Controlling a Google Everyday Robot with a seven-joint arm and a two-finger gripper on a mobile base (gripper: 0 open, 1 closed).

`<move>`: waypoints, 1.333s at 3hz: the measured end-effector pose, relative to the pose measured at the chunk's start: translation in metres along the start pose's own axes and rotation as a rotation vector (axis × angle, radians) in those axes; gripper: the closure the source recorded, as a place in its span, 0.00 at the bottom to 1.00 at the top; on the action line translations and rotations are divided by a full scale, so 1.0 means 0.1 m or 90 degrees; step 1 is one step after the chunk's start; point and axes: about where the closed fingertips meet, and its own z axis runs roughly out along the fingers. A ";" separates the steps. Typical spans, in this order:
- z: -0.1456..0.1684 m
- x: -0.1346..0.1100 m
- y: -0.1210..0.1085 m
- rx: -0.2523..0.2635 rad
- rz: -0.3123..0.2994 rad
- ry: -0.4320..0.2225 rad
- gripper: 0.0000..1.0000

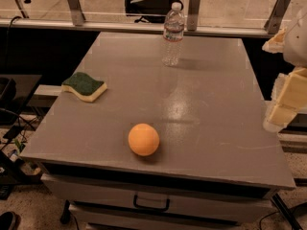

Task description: Move water bottle near sponge

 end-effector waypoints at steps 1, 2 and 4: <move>0.00 0.00 0.00 0.001 0.000 -0.001 0.00; 0.03 -0.17 -0.22 0.005 0.016 -0.024 0.00; 0.40 -0.62 -1.02 0.026 0.096 -0.083 0.00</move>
Offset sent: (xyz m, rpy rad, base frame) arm 0.0423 0.0177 0.0070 0.0725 -0.0015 -0.0266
